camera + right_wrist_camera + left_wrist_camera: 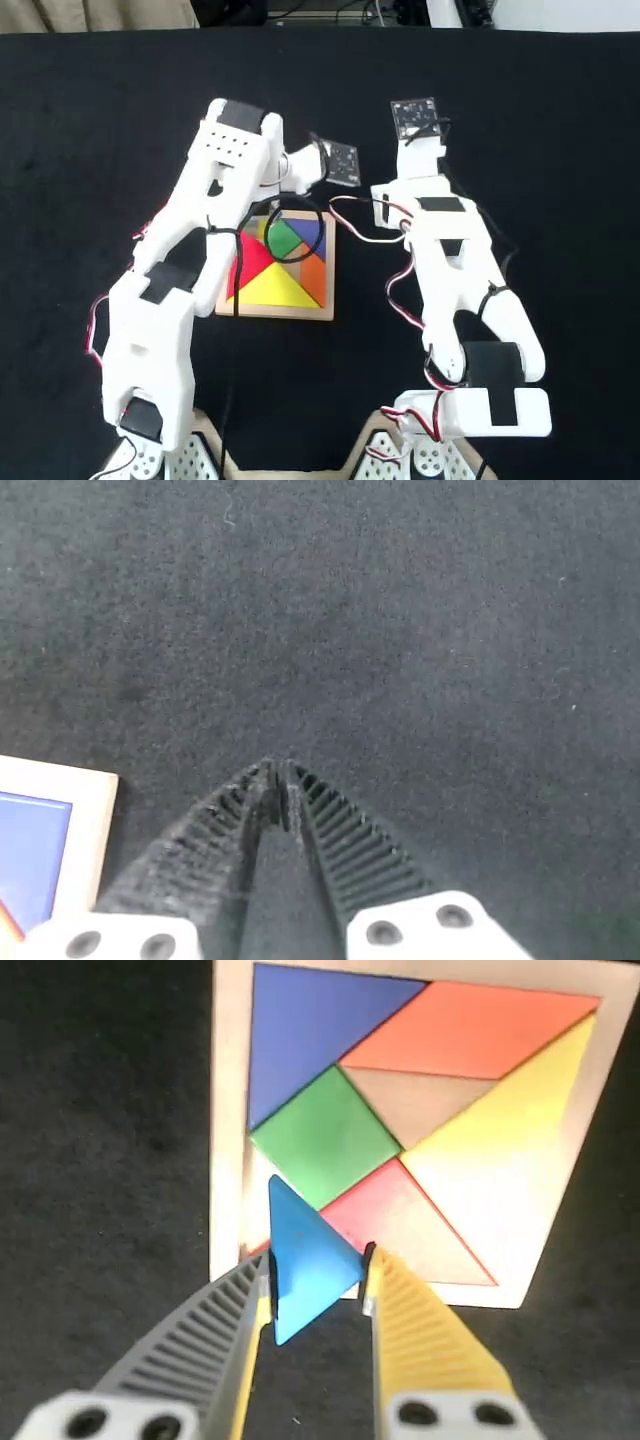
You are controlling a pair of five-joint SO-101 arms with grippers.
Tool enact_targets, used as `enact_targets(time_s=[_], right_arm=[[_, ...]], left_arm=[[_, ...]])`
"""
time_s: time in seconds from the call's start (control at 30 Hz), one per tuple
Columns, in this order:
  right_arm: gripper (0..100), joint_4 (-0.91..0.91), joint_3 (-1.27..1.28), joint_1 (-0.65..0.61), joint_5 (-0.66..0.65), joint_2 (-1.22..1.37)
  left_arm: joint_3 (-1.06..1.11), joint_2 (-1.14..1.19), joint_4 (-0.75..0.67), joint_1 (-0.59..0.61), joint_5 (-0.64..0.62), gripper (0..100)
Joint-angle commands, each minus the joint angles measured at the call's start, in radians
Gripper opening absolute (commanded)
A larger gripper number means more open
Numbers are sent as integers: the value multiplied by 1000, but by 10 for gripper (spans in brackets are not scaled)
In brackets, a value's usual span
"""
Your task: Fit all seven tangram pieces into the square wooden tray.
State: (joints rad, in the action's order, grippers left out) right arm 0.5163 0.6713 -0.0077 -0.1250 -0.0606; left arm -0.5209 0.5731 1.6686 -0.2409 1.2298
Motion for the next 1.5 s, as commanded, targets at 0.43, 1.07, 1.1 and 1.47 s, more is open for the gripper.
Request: enact_targets(time_s=[0.43,1.07,1.1,1.47], right_arm=[[11,-18,-19,15,2,-4],[11,-18,-19,14,2,-4],[11,-18,-19,14,2,-4],[11,-15,-19,14,2,-4]], left_arm=[[-4,69,-110,2,21,159],[-5,68,-110,38,23,227],[-5,64,-110,38,23,227],[7,72,-183,10,-20,184]])
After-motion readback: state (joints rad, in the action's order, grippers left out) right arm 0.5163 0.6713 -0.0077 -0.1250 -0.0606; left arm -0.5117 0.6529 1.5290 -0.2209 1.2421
